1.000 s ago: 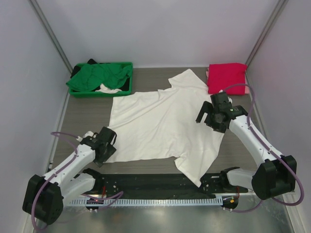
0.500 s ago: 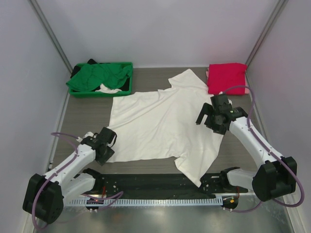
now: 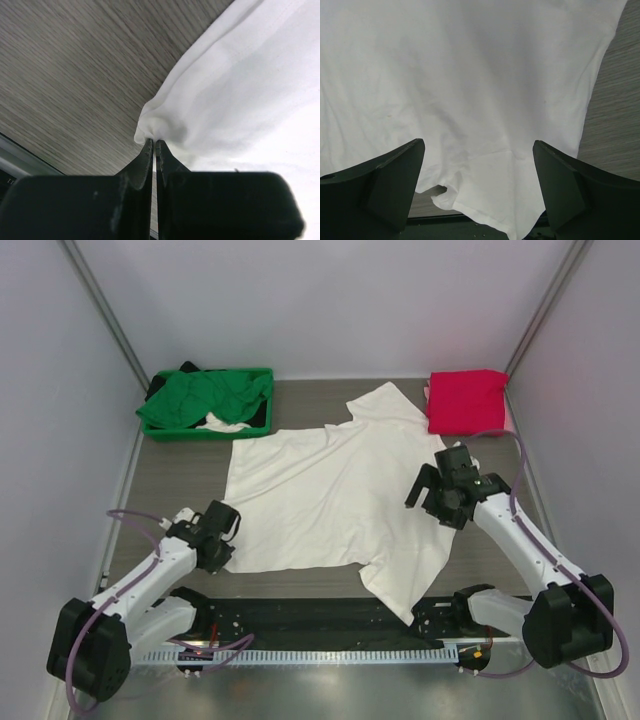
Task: Fold and stack the t-shirts
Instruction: Flatten the tshirt out
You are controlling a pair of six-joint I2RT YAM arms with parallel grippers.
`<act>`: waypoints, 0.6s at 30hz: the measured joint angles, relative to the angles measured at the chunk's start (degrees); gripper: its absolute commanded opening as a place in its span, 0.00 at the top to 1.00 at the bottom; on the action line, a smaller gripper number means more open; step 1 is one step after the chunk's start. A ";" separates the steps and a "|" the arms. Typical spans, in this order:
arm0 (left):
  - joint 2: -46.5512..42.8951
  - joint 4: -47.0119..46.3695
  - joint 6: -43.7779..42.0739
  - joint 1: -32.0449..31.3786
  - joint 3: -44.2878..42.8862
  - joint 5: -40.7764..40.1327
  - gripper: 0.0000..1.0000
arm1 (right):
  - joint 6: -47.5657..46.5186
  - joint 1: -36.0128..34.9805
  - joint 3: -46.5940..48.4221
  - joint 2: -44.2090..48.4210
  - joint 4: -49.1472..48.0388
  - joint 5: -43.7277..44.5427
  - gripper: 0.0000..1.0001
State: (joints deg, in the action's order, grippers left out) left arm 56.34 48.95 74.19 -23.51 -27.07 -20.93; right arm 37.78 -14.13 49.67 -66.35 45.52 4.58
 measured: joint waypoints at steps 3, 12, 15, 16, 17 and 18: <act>-1.62 1.05 -1.27 0.00 -1.70 -0.07 1.00 | 0.85 0.00 -3.02 1.66 -0.52 -1.25 0.06; -6.23 1.53 -5.73 0.00 -10.54 -2.05 1.00 | 0.92 0.76 -6.14 -11.67 -5.66 -5.40 0.04; -6.21 2.08 -6.88 0.00 -10.56 -2.54 1.00 | -0.44 2.49 -2.19 -20.48 -5.11 -5.40 0.04; -6.21 2.10 -7.26 0.00 -10.56 -2.69 1.00 | -0.94 2.82 0.13 -22.86 -4.61 -5.05 0.04; -6.12 2.01 -7.56 0.11 -10.58 -2.86 1.00 | -1.86 3.08 3.26 -25.99 -3.61 -4.44 0.04; -5.81 2.01 -8.17 0.39 -10.67 -2.99 1.00 | -2.69 3.23 6.58 -28.94 -2.89 -3.72 0.04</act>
State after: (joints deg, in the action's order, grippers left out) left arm 50.52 50.96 66.02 -23.11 -37.74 -23.92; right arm 35.09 -10.90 56.25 -95.29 42.63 0.86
